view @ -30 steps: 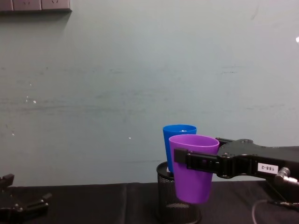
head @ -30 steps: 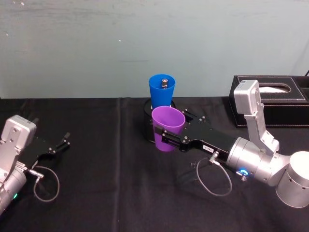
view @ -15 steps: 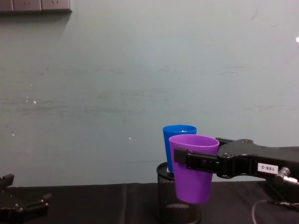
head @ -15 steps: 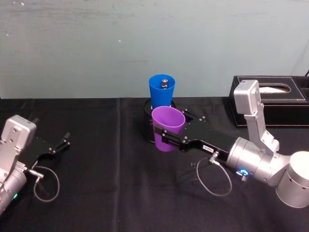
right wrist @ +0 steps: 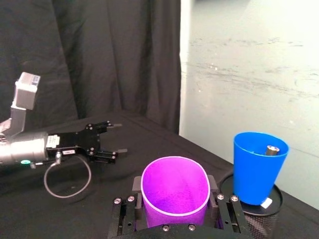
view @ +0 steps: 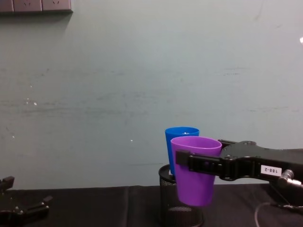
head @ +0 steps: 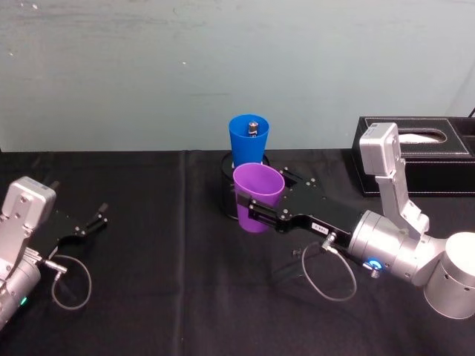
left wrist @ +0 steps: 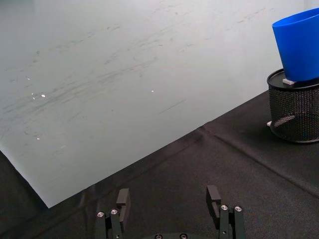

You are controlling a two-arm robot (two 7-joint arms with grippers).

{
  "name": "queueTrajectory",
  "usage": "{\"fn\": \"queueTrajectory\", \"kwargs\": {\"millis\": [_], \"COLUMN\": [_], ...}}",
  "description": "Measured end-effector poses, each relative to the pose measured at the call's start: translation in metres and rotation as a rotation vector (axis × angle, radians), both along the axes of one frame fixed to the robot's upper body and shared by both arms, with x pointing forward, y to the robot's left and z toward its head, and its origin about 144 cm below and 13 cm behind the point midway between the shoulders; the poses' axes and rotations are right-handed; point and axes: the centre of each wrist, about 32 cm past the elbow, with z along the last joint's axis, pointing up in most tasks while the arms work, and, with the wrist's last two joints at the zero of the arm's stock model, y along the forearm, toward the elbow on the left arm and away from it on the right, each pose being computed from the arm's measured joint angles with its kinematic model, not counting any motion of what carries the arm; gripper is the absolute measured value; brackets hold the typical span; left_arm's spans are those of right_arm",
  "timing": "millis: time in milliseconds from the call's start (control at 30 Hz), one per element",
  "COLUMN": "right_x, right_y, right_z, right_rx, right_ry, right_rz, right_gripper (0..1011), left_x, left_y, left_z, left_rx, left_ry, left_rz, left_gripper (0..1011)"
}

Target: Pick up one cup with a gripper and tap it against the other cup.

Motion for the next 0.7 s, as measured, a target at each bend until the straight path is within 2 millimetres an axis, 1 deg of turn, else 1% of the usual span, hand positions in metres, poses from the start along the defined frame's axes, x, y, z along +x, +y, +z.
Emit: {"fn": "queueTrajectory", "kwargs": {"millis": [167, 367, 700], "right_x": [0.003, 0.016, 0.05], "right_y": [0.002, 0.005, 0.014], "right_z": [0.0, -0.004, -0.01], "right_rx": [0.005, 0.009, 0.037], "right_ry": [0.003, 0.029, 0.056], "right_rz": [0.029, 0.032, 0.029], "right_gripper": [728, 728, 728], "left_x": [0.0, 0.0, 0.0], "left_y": [0.0, 0.0, 0.0], "left_z": [0.0, 0.0, 0.0], "left_rx": [0.0, 0.0, 0.0], "left_ry": [0.0, 0.0, 0.0], "left_rz": [0.0, 0.0, 0.0], "left_gripper": [1000, 1000, 1000]}}
